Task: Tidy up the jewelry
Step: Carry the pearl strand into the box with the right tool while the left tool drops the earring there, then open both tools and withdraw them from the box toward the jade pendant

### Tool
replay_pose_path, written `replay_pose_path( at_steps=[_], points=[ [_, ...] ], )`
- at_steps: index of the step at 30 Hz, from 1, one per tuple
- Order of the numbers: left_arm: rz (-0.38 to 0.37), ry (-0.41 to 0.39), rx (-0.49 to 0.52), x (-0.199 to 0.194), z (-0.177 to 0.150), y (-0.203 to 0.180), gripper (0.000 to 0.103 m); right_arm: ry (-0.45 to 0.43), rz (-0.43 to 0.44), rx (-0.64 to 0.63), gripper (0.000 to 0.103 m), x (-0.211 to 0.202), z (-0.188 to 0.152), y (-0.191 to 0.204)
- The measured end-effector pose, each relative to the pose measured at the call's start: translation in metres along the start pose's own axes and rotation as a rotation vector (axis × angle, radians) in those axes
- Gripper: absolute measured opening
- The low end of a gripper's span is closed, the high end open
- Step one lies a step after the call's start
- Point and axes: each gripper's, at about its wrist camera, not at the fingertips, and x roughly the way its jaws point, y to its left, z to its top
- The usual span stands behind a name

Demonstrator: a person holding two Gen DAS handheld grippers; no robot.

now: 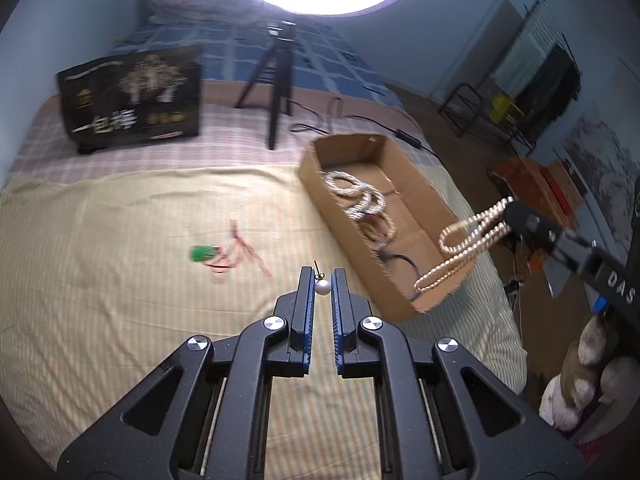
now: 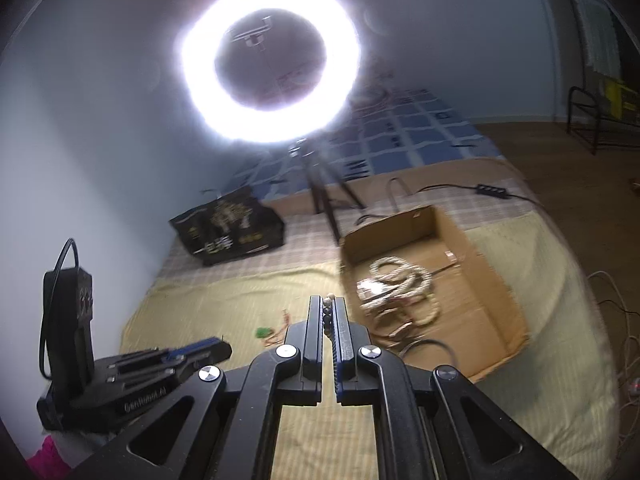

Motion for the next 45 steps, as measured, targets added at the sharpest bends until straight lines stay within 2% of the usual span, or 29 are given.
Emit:
replay_pose_path(
  at_steps=[9, 18, 26, 33, 35, 36, 37, 38, 39, 40, 41, 42, 45],
  points=[
    [-0.031, 0.036, 0.074, 0.033, 0.000, -0.054, 0.006, 0.002, -0.101, 0.036, 0.001, 0.000, 0.007, -0.050],
    [-0.040, 0.083, 0.121, 0.071, -0.005, -0.093, 0.006, 0.026, -0.149, 0.074, 0.001, 0.013, 0.013, -0.087],
    [-0.029, 0.117, 0.132, 0.096, -0.007, -0.104, 0.006, 0.049, -0.176, 0.112, 0.001, 0.025, 0.012, -0.111],
    [-0.032, 0.123, 0.122, 0.107, -0.005, -0.104, 0.006, 0.069, -0.153, 0.128, 0.004, 0.034, 0.009, -0.119],
    [-0.036, 0.122, 0.124, 0.108, -0.004, -0.104, 0.006, 0.071, -0.154, 0.133, 0.011, 0.035, 0.008, -0.120],
    [-0.034, 0.124, 0.127, 0.108, -0.004, -0.105, 0.006, 0.074, -0.152, 0.140, 0.028, 0.036, 0.008, -0.121],
    [-0.038, 0.126, 0.132, 0.109, -0.004, -0.105, 0.006, 0.074, -0.153, 0.151, 0.039, 0.036, 0.008, -0.122],
    [-0.040, 0.130, 0.136, 0.109, -0.004, -0.105, 0.008, 0.072, -0.159, 0.160, 0.041, 0.037, 0.008, -0.123],
    [-0.039, 0.133, 0.138, 0.110, -0.004, -0.106, 0.015, 0.073, -0.167, 0.168, 0.047, 0.037, 0.008, -0.125],
    [-0.037, 0.139, 0.142, 0.110, -0.005, -0.106, 0.039, 0.074, -0.172, 0.175, 0.060, 0.037, 0.007, -0.126],
    [-0.037, 0.130, 0.145, 0.109, -0.005, -0.106, 0.054, 0.075, -0.180, 0.184, 0.067, 0.037, 0.007, -0.128],
    [-0.032, 0.118, 0.148, 0.108, -0.006, -0.106, 0.056, 0.067, -0.191, 0.196, 0.076, 0.035, 0.007, -0.130],
    [-0.019, 0.111, 0.164, 0.105, -0.006, -0.106, 0.056, 0.042, -0.211, 0.224, 0.084, 0.029, 0.007, -0.134]
  ],
)
